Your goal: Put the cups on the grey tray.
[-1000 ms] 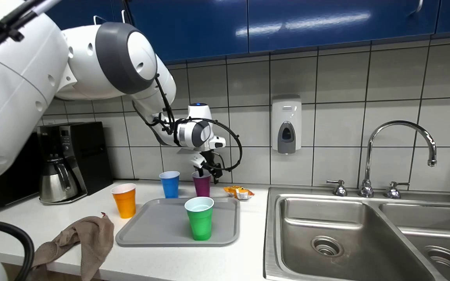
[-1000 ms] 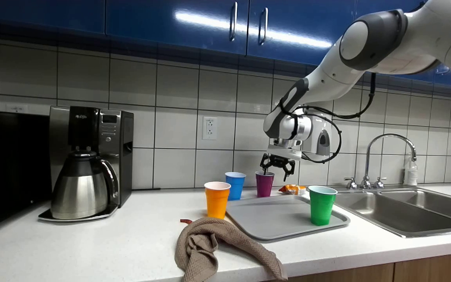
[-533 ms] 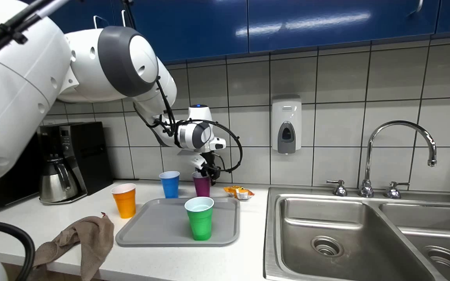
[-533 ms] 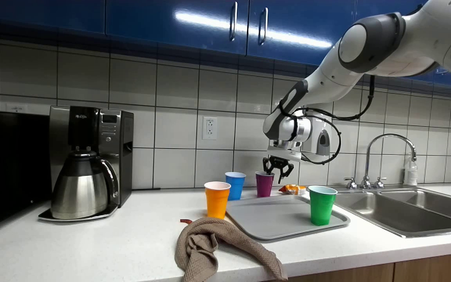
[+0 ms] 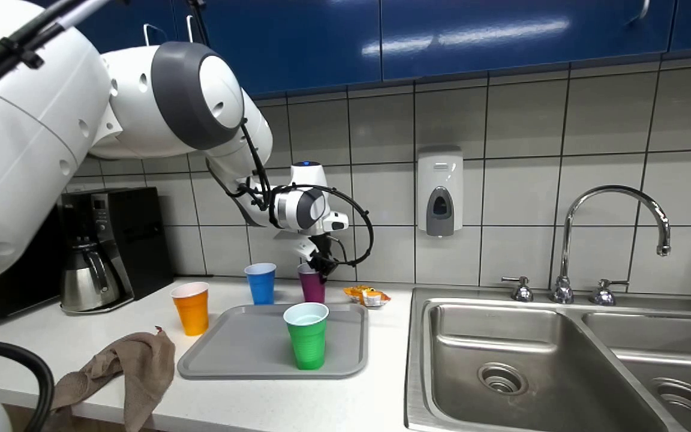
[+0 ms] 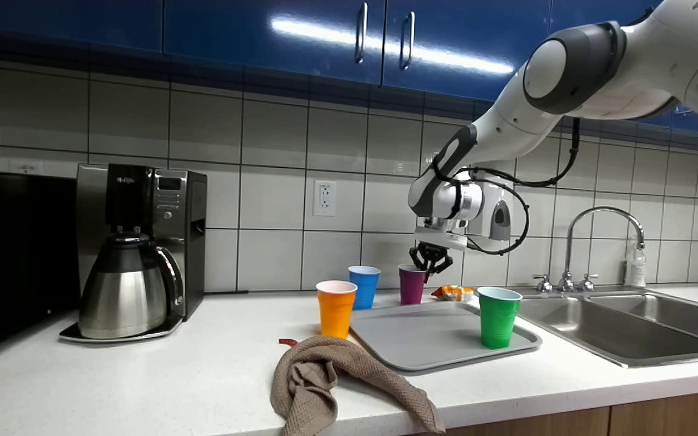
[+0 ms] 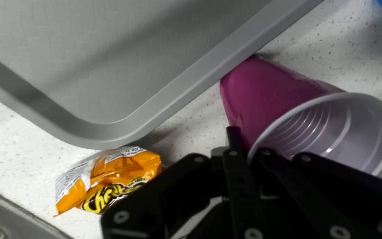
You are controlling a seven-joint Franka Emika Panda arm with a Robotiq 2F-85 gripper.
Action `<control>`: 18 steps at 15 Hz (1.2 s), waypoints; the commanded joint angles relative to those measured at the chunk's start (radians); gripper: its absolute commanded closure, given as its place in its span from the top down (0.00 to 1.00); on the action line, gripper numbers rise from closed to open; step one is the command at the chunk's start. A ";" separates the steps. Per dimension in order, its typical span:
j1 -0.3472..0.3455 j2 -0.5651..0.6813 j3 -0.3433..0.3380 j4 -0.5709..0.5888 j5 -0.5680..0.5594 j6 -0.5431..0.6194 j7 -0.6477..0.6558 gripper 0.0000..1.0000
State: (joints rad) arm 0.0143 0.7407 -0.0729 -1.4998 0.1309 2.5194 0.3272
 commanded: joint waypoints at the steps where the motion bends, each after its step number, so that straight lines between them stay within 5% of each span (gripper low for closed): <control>1: 0.000 0.004 -0.001 0.024 0.010 -0.009 0.026 0.01; 18: -0.008 -0.163 0.006 -0.119 0.002 0.003 -0.020 0.01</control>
State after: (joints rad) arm 0.0142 0.6554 -0.0689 -1.5263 0.1321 2.5239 0.3263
